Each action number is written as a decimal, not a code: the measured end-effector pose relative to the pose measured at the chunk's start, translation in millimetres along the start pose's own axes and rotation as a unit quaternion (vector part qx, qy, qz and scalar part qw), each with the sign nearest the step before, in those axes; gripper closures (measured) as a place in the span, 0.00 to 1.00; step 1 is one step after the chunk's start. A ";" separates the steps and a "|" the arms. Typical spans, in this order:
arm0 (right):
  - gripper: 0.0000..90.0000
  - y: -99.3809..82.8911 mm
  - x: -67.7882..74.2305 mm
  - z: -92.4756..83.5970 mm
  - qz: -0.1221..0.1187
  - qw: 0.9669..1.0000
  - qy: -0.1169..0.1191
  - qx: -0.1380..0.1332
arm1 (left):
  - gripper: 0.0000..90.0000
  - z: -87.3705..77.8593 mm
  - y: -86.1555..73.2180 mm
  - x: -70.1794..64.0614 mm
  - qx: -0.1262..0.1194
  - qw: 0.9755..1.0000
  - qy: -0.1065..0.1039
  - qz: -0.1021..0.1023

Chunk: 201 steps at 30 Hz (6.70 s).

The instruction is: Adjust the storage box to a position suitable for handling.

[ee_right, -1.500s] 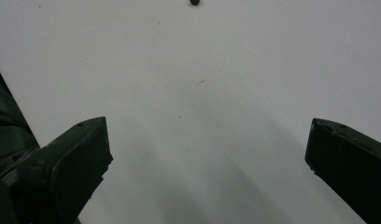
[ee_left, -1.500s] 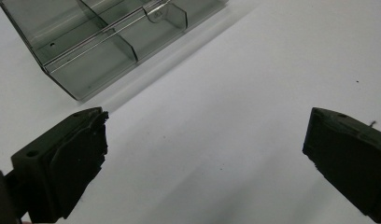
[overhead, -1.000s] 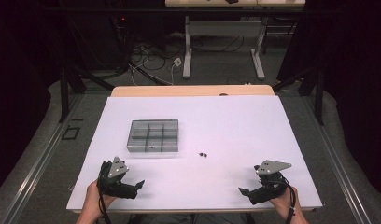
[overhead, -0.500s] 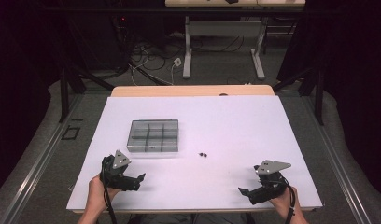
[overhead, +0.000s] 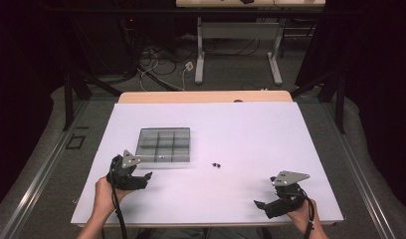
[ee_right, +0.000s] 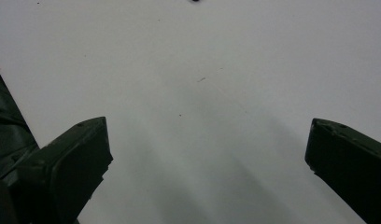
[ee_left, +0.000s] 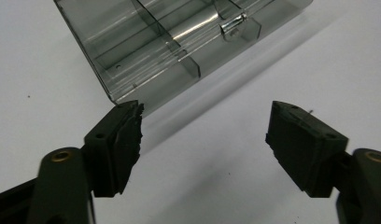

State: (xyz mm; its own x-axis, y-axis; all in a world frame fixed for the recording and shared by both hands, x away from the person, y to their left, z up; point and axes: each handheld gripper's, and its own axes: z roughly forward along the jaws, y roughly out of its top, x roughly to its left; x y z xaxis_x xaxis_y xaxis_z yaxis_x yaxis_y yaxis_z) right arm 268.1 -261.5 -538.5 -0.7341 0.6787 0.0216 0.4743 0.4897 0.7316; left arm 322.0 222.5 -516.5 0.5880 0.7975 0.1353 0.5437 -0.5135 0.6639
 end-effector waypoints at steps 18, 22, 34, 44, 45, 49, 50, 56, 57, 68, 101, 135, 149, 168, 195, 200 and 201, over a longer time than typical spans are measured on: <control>0.00 -0.1 -0.5 1.2 -0.001 1.000 0.001 0.002 | 0.82 2.1 13.7 39.4 -0.028 0.998 0.040 -0.050; 0.00 -0.5 -0.6 1.8 0.000 1.000 0.004 -0.002 | 0.92 5.7 14.9 50.0 -0.034 0.996 0.048 -0.063; 0.00 -0.4 -0.4 2.2 0.000 1.000 0.000 -0.003 | 1.00 27.5 15.5 67.4 -0.010 0.995 0.056 -0.080; 0.00 -0.4 -0.5 2.2 -0.002 1.000 0.000 -0.003 | 1.00 38.6 15.3 72.3 0.008 0.996 0.049 -0.079; 0.00 -0.3 -0.3 1.7 0.000 1.000 0.003 0.002 | 1.00 40.5 15.0 72.2 0.007 0.995 0.047 -0.082; 0.00 -0.5 -0.8 2.4 -0.003 1.000 0.004 -0.003 | 1.00 43.5 15.7 72.6 0.016 0.996 0.045 -0.080; 0.00 -0.5 -0.8 2.4 -0.003 1.000 0.004 -0.003 | 1.00 43.5 15.7 72.6 0.016 0.996 0.045 -0.080; 0.00 -0.5 -0.2 1.6 0.000 1.000 0.005 0.003 | 1.00 46.5 16.3 71.0 0.022 0.996 0.040 -0.078; 0.00 -0.4 -0.4 1.5 0.000 1.000 0.007 0.004 | 1.00 46.7 16.1 71.0 0.022 0.996 0.040 -0.079; 0.00 -0.2 0.2 2.4 -0.003 1.000 0.001 0.003 | 1.00 47.9 15.6 70.0 0.020 0.995 0.042 -0.085; 0.00 -0.2 0.4 3.3 -0.001 1.000 0.001 0.006 | 1.00 56.7 23.5 58.8 0.017 0.996 0.026 -0.080; 0.00 -0.5 0.2 4.5 -0.001 1.000 0.005 0.009 | 1.00 74.0 41.7 43.4 0.002 0.998 0.008 -0.067; 0.00 -0.8 0.3 4.3 -0.001 1.000 0.005 0.010 | 1.00 81.8 50.4 35.4 -0.002 0.998 -0.005 -0.068; 0.00 -0.8 1.1 5.1 -0.001 1.000 0.005 0.013 | 1.00 92.3 62.2 22.1 -0.012 0.998 -0.008 -0.057; 0.00 -0.9 0.5 6.4 -0.006 1.000 0.007 0.017 | 1.00 105.6 75.0 3.2 -0.027 0.998 -0.015 -0.053; 0.00 -1.0 0.0 6.8 -0.008 1.000 0.008 0.016 | 1.00 109.6 78.8 -1.4 -0.033 0.998 -0.017 -0.049; 0.00 -1.0 0.0 6.8 -0.008 1.000 0.008 0.016 | 1.00 109.6 78.8 -1.4 -0.033 0.998 -0.017 -0.049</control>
State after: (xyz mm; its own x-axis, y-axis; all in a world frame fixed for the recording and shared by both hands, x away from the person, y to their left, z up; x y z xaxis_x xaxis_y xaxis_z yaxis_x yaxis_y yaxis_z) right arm 270.9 -258.2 -543.8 -0.7496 0.6615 0.0218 0.4777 0.5180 0.7096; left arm 429.7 146.1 -545.0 0.5547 0.8309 0.0425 0.5594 -0.4103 0.7203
